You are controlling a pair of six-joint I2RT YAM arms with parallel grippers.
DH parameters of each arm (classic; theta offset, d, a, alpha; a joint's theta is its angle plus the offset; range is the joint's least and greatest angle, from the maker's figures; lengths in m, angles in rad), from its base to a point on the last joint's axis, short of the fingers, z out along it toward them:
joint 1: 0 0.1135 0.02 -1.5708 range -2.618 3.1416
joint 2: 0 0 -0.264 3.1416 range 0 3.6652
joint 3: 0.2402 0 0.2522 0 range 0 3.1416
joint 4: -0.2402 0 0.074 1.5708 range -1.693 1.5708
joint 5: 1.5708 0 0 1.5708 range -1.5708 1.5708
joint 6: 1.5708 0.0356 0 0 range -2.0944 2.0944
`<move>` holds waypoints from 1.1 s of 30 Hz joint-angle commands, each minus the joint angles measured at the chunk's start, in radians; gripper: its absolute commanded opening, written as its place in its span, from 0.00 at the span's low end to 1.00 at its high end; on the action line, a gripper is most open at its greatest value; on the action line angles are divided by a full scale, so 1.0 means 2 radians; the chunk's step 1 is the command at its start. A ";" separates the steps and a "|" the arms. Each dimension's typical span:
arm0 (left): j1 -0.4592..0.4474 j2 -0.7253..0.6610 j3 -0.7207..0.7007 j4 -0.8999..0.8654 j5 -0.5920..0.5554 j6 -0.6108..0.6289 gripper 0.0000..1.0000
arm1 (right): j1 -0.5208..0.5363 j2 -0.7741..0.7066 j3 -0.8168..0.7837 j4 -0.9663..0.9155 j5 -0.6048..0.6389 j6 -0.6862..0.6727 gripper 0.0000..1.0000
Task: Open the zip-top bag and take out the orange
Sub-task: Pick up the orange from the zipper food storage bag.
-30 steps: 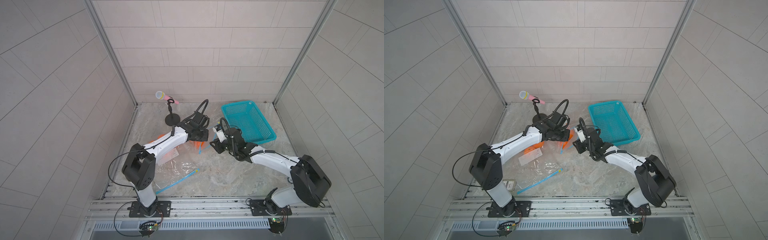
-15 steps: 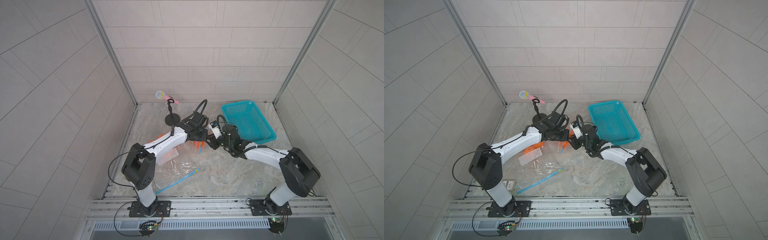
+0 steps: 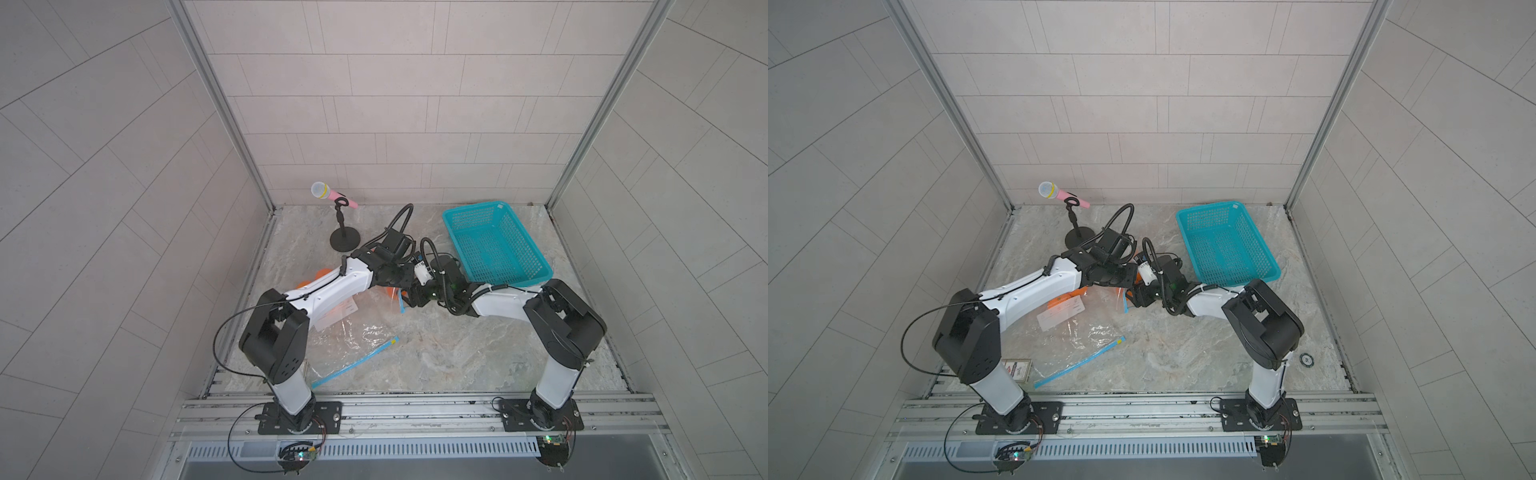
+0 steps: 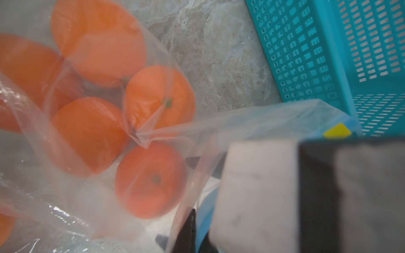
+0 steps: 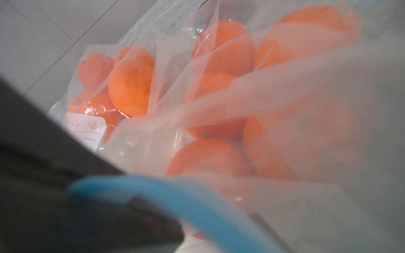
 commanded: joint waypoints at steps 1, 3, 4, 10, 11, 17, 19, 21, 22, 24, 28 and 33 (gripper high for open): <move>0.009 -0.014 -0.023 0.014 -0.025 0.001 0.00 | 0.008 -0.019 -0.008 -0.001 0.007 -0.014 0.89; 0.021 -0.019 -0.040 0.031 -0.007 0.000 0.01 | 0.008 -0.009 0.001 -0.004 0.006 -0.015 0.89; 0.026 -0.022 -0.049 0.042 0.004 -0.002 0.01 | 0.009 0.000 0.008 -0.006 0.005 -0.018 0.89; 0.037 -0.040 -0.072 0.067 0.024 -0.009 0.11 | 0.010 0.034 0.036 -0.002 0.057 -0.012 0.90; 0.037 -0.042 -0.073 0.070 0.025 -0.010 0.11 | 0.010 0.037 0.040 -0.008 0.072 -0.013 0.90; 0.053 -0.060 -0.082 0.080 0.023 -0.013 0.44 | 0.005 0.069 0.058 -0.005 0.077 -0.011 0.90; 0.074 -0.071 -0.101 0.106 0.039 -0.018 0.45 | 0.003 0.074 0.058 0.013 0.065 -0.007 0.90; 0.089 -0.081 -0.125 0.147 0.050 -0.026 0.49 | 0.004 0.076 0.055 0.036 0.057 -0.009 0.90; 0.092 -0.082 -0.135 0.170 0.042 -0.028 0.50 | 0.003 0.080 0.056 0.045 0.051 -0.011 0.90; 0.094 -0.068 -0.139 0.202 0.027 -0.020 0.49 | 0.000 0.091 0.056 0.069 0.041 -0.011 0.90; 0.101 -0.016 -0.091 0.173 0.021 0.014 0.43 | -0.002 0.109 0.065 0.088 0.031 -0.015 0.90; 0.110 0.041 -0.085 0.233 0.046 0.018 0.40 | -0.009 0.127 0.067 0.114 0.033 -0.008 0.90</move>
